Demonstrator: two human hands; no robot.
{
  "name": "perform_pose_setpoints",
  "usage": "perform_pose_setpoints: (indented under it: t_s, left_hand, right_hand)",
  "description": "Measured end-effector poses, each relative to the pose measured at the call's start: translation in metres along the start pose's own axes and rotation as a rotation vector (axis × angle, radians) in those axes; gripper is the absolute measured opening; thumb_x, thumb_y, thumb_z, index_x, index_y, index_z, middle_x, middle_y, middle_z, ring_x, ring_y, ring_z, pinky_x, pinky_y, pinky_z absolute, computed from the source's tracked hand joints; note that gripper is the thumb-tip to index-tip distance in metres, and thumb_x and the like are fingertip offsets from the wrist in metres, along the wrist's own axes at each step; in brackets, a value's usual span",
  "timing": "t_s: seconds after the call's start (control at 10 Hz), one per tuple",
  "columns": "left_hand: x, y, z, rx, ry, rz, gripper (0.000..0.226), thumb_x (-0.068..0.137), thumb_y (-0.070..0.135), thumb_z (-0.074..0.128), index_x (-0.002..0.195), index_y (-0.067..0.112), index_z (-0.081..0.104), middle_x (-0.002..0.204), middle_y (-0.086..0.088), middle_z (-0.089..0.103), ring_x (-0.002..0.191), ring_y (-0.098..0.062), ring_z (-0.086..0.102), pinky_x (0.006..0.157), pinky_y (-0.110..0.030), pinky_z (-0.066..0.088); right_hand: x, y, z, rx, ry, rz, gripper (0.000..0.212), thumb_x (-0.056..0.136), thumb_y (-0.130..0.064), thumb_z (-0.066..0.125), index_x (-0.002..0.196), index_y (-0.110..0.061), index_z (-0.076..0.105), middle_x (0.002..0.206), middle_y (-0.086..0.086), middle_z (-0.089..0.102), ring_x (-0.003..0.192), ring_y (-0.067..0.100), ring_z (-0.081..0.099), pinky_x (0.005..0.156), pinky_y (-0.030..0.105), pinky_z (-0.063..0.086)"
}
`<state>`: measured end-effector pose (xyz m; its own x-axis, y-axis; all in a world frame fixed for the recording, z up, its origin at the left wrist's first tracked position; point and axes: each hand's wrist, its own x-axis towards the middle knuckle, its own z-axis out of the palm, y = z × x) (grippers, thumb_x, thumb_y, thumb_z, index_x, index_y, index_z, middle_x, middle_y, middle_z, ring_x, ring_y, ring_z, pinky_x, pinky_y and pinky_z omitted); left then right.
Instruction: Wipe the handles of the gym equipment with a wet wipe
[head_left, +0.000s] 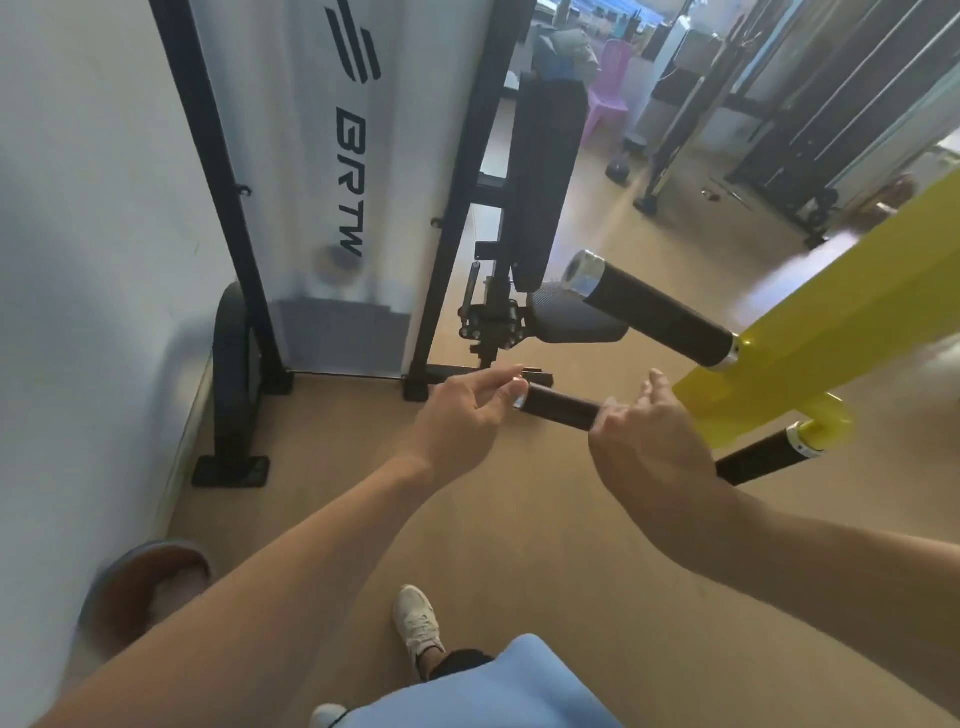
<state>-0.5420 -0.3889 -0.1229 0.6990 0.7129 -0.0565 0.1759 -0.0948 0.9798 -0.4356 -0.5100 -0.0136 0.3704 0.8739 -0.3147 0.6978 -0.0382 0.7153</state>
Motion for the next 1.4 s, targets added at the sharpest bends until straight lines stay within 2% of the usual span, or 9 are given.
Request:
perform_pose_setpoints:
  t_s: [0.1, 0.2, 0.3, 0.4, 0.5, 0.7, 0.9, 1.2, 1.4]
  left_hand:
    - [-0.017, -0.013, -0.019, -0.003, -0.003, -0.073, 0.028, 0.096, 0.040, 0.062, 0.122, 0.032, 0.070, 0.118, 0.014, 0.073, 0.112, -0.006, 0.066, 0.096, -0.026, 0.053]
    - [-0.050, -0.043, -0.062, 0.036, 0.176, -0.248, 0.016, 0.095, 0.013, 0.055, 0.098, 0.009, 0.070, 0.077, 0.005, 0.068, 0.084, -0.023, 0.069, 0.062, -0.008, 0.050]
    - [-0.098, -0.092, -0.119, -0.057, 0.441, -0.476, 0.026, 0.090, 0.006, 0.050, 0.111, 0.003, 0.066, 0.096, -0.009, 0.070, 0.092, -0.027, 0.067, 0.083, -0.030, 0.056]
    - [-0.148, -0.131, -0.159, -0.117, 0.634, -0.654, 0.018, 0.100, 0.018, 0.055, 0.115, 0.016, 0.063, 0.109, -0.003, 0.065, 0.107, -0.021, 0.061, 0.100, -0.032, 0.046]
    - [-0.198, -0.169, -0.193, -0.052, 0.787, -0.742, 0.025, 0.095, 0.030, 0.063, 0.120, 0.025, 0.067, 0.109, 0.006, 0.069, 0.106, -0.016, 0.065, 0.090, -0.027, 0.049]
    - [-0.227, -0.230, -0.230, -0.188, 0.931, -0.932, 0.032, 0.092, 0.021, 0.068, 0.123, 0.014, 0.061, 0.093, 0.009, 0.068, 0.088, -0.009, 0.065, 0.075, -0.022, 0.048]
    - [-0.230, -0.315, -0.245, -0.320, 0.991, -1.090, 0.015, 0.094, 0.018, 0.067, 0.105, 0.023, 0.059, 0.107, -0.005, 0.069, 0.091, -0.020, 0.066, 0.071, -0.024, 0.048]
    - [-0.224, -0.455, -0.217, -0.445, 1.040, -1.210, 0.015, 0.091, 0.026, 0.070, 0.104, 0.034, 0.065, 0.106, 0.010, 0.072, 0.103, -0.018, 0.070, 0.101, -0.046, 0.052]
    - [-0.226, -0.482, -0.214, -0.408, 1.024, -1.218, 0.021, 0.089, 0.035, 0.069, 0.109, 0.037, 0.065, 0.105, 0.014, 0.074, 0.104, -0.014, 0.069, 0.100, -0.045, 0.052]
  right_hand:
    - [0.002, -0.018, -0.052, 0.228, 0.420, -0.104, 0.009, 0.083, -0.014, 0.071, 0.076, -0.013, 0.066, 0.052, 0.001, 0.062, 0.046, 0.024, 0.063, 0.065, 0.033, 0.049]
    - [0.015, -0.061, -0.098, 0.499, 0.415, -0.392, 0.012, 0.093, -0.011, 0.055, 0.103, -0.018, 0.054, 0.064, -0.007, 0.061, 0.054, 0.023, 0.060, 0.058, 0.029, 0.032]
    - [0.050, -0.130, -0.129, 0.896, 0.328, -0.565, 0.006, 0.099, -0.030, 0.054, 0.104, -0.027, 0.056, 0.076, -0.010, 0.066, 0.063, 0.014, 0.061, 0.053, 0.026, 0.042]
    - [0.092, -0.208, -0.126, 1.202, 0.097, -0.626, 0.017, 0.096, -0.038, 0.057, 0.094, -0.025, 0.066, 0.079, -0.006, 0.068, 0.070, 0.014, 0.065, 0.066, 0.040, 0.058]
    - [0.127, -0.295, -0.124, 1.350, -0.197, -0.656, 0.029, 0.090, -0.041, 0.068, 0.089, -0.012, 0.069, 0.084, 0.012, 0.069, 0.065, 0.015, 0.061, 0.057, 0.033, 0.049]
    - [0.177, -0.427, -0.101, 1.597, -0.672, -0.465, 0.023, 0.080, -0.029, 0.082, 0.093, -0.013, 0.071, 0.082, 0.006, 0.072, 0.053, 0.011, 0.056, 0.043, 0.020, 0.040]
    - [0.218, -0.530, -0.058, 1.631, -1.022, -0.311, 0.025, 0.080, -0.002, 0.076, 0.100, -0.015, 0.077, 0.083, 0.003, 0.074, 0.065, 0.011, 0.061, 0.062, 0.021, 0.050]
    - [0.265, -0.673, -0.007, 1.823, -1.144, 0.131, 0.014, 0.085, -0.008, 0.073, 0.099, -0.008, 0.072, 0.071, 0.009, 0.067, 0.052, 0.014, 0.054, 0.049, 0.021, 0.046]
    - [0.269, -0.707, -0.008, 1.796, -1.294, 0.181, 0.021, 0.096, -0.002, 0.060, 0.110, -0.016, 0.069, 0.090, 0.001, 0.067, 0.077, 0.019, 0.063, 0.095, 0.040, 0.056]
